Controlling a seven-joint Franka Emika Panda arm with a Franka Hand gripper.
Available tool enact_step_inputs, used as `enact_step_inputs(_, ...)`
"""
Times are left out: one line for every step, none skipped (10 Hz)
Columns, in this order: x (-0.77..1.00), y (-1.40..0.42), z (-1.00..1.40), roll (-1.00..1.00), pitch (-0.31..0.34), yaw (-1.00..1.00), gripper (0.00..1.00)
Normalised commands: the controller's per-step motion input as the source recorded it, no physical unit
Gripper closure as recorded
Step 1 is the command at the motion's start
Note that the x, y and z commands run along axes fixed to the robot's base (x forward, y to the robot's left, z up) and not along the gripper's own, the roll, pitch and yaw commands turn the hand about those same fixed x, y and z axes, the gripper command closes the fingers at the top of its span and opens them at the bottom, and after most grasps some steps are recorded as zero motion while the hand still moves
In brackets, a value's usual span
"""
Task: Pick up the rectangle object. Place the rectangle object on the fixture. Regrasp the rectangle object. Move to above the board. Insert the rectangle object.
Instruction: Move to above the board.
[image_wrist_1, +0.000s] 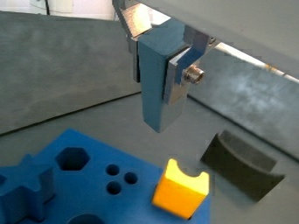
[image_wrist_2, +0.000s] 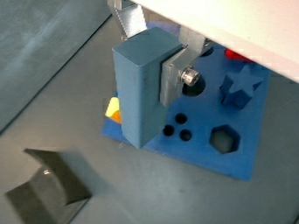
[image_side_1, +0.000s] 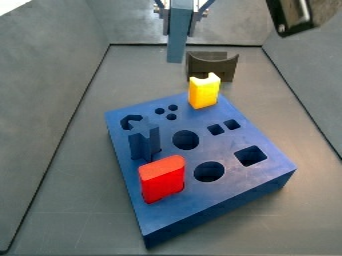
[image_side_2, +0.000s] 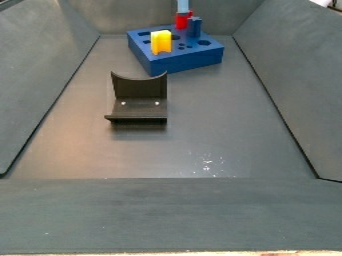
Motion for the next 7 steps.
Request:
enact_step_inputs(-0.05,0.04,0.01,-1.00,-0.027,-0.03,1.00)
enact_step_inputs(-0.05,0.04,0.01,-1.00,-0.033,-0.03,1.00)
enact_step_inputs(-0.05,0.04,0.01,-1.00,-0.036,-0.03,1.00)
enact_step_inputs(-0.05,0.04,0.01,-1.00,-0.042,-0.03,1.00)
enact_step_inputs(-0.05,0.04,0.01,-1.00,-0.048,-0.02,1.00)
enact_step_inputs(-0.05,0.04,0.01,-1.00,-0.059,-0.03,1.00)
enact_step_inputs(-0.05,0.04,0.01,-1.00,-0.070,-0.02,1.00)
